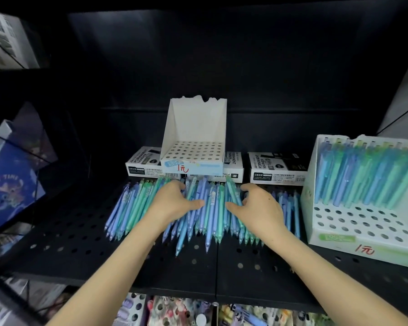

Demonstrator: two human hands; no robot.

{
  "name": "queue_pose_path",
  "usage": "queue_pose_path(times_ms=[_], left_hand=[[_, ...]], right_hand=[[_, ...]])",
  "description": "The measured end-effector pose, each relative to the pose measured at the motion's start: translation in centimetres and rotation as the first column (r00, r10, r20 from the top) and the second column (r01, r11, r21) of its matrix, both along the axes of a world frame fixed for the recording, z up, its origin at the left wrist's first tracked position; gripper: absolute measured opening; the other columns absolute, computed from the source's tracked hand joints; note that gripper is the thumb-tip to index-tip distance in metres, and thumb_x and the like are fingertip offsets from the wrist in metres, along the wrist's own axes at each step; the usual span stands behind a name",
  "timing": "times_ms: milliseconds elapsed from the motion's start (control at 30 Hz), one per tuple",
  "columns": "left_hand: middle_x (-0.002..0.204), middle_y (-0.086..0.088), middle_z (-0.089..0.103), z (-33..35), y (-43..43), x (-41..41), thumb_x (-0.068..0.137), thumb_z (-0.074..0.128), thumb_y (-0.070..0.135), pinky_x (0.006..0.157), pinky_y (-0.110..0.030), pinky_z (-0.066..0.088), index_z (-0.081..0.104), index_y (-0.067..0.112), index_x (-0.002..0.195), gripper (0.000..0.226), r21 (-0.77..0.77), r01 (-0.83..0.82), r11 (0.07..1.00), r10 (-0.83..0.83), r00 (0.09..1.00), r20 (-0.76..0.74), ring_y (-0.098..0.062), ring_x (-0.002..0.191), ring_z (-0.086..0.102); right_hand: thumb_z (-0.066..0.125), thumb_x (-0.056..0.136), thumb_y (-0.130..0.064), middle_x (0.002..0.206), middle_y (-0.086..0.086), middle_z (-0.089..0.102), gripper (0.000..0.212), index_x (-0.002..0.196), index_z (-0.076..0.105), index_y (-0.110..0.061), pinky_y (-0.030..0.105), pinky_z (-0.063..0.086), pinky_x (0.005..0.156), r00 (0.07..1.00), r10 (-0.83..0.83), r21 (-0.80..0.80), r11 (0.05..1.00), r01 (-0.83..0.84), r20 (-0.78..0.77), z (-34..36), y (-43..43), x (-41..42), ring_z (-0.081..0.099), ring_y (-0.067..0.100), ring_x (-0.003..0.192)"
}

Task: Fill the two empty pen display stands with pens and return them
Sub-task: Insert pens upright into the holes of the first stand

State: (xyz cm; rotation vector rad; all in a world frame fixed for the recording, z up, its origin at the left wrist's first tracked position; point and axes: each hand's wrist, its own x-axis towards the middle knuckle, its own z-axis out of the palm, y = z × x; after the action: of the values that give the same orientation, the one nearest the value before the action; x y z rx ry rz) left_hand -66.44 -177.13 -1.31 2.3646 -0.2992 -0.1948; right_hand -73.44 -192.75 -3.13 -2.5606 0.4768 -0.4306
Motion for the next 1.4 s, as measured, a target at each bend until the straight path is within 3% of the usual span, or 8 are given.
queue_pose_path(times_ms=[200, 367, 500, 733, 833, 1100, 1233, 1400], left_hand=[[0.115, -0.01, 0.06, -0.1, 0.2, 0.7, 0.078, 0.075, 0.027, 0.081, -0.027, 0.04, 0.052, 0.003, 0.125, 0.058, -0.085, -0.039, 0.996, 0.034, 0.998, -0.054, -0.023, 0.1, 0.057], [0.077, -0.005, 0.055, 0.2, 0.8, 0.9, 0.087, 0.065, 0.019, 0.058, -0.026, 0.039, 0.061, 0.005, 0.102, 0.021, -0.074, 0.025, 0.997, -0.031, 0.996, -0.08, -0.014, 0.06, 0.045], [0.071, -0.001, 0.046, 0.5, 1.1, 0.6, 0.094, 0.053, 0.017, 0.056, -0.022, 0.035, 0.057, 0.004, 0.104, 0.017, -0.045, 0.075, 0.996, -0.079, 0.992, -0.098, -0.011, 0.058, 0.038], [0.07, -0.001, 0.04, 0.6, 3.2, -0.3, 0.098, 0.046, 0.024, 0.058, -0.023, 0.034, 0.052, 0.001, 0.117, 0.031, -0.098, 0.087, 0.991, -0.098, 0.988, -0.116, -0.012, 0.062, 0.036], [0.081, -0.002, 0.046, 1.1, 4.3, -0.9, 0.098, 0.046, 0.022, 0.065, -0.024, 0.037, 0.051, 0.003, 0.12, 0.03, -0.218, 0.064, 0.974, -0.094, 0.987, -0.13, -0.013, 0.071, 0.041], [0.073, -0.006, 0.053, 2.5, 1.3, -2.8, 0.097, 0.041, 0.007, 0.061, -0.028, 0.057, 0.049, 0.006, 0.093, 0.009, -0.756, 0.005, 0.655, -0.252, 0.944, -0.212, -0.015, 0.063, 0.055], [0.064, -0.001, 0.034, 2.4, -2.9, -3.8, 0.099, 0.038, 0.008, 0.04, -0.015, 0.029, 0.044, 0.008, 0.092, 0.009, -0.886, -0.03, 0.462, -0.343, 0.915, -0.21, -0.008, 0.05, 0.032], [0.058, 0.006, 0.024, 1.9, -7.1, -5.1, 0.1, 0.039, 0.021, 0.041, -0.016, 0.02, 0.05, 0.012, 0.092, 0.017, -0.898, 0.091, 0.429, -0.402, 0.91, -0.1, -0.005, 0.048, 0.021]], right_hand=[[0.064, 0.087, -0.032, 0.089, 0.003, 0.065, 0.052, 0.132, 0.048, -0.011, 0.037, 0.053, 0.081, 1.0, 0.009, 0.256, 0.967, -0.015, 0.022, 0.8, -0.8, -0.3, 0.065, 0.026, 0.089], [0.066, 0.086, -0.027, 0.1, 0.0, 0.058, 0.05, 0.13, 0.05, -0.009, 0.024, 0.044, 0.063, 0.998, 0.012, 0.401, 0.915, -0.037, 0.063, 0.5, -1.4, -0.1, 0.05, 0.008, 0.064], [0.065, 0.087, -0.026, 0.101, 0.0, 0.056, 0.049, 0.13, 0.05, -0.01, 0.011, 0.035, 0.053, 0.994, 0.008, 0.471, 0.88, -0.058, 0.108, 0.3, -1.6, -0.1, 0.051, 0.003, 0.07], [0.066, 0.086, -0.024, 0.106, 0.005, 0.06, 0.049, 0.13, 0.051, -0.01, 0.024, 0.039, 0.076, 0.989, 0.013, 0.531, 0.843, -0.091, 0.149, 0.6, -1.6, -0.4, 0.057, 0.015, 0.088], [0.069, 0.084, -0.023, 0.106, 0.008, 0.064, 0.048, 0.128, 0.054, -0.011, 0.023, 0.043, 0.071, 0.984, 0.001, 0.597, 0.795, -0.107, 0.176, 0.7, -1.7, -0.6, 0.062, 0.019, 0.093], [0.07, 0.082, -0.02, 0.085, 0.001, 0.065, 0.041, 0.121, 0.057, -0.015, 0.013, 0.042, 0.065, 0.945, -0.014, 0.623, 0.755, -0.205, 0.327, 2.3, -1.1, -2.2, 0.062, 0.012, 0.079], [0.071, 0.081, -0.019, 0.074, -0.003, 0.061, 0.032, 0.109, 0.057, -0.027, 0.011, 0.046, 0.062, 0.918, -0.012, 0.548, 0.806, -0.226, 0.397, 2.4, -1.1, -3.8, 0.056, 0.011, 0.067], [0.072, 0.079, -0.023, 0.072, -0.005, 0.061, 0.03, 0.094, 0.055, -0.043, 0.02, 0.045, 0.058, 0.889, -0.031, 0.459, 0.864, -0.206, 0.457, 2.7, -2.1, -5.4, 0.046, 0.005, 0.054]])
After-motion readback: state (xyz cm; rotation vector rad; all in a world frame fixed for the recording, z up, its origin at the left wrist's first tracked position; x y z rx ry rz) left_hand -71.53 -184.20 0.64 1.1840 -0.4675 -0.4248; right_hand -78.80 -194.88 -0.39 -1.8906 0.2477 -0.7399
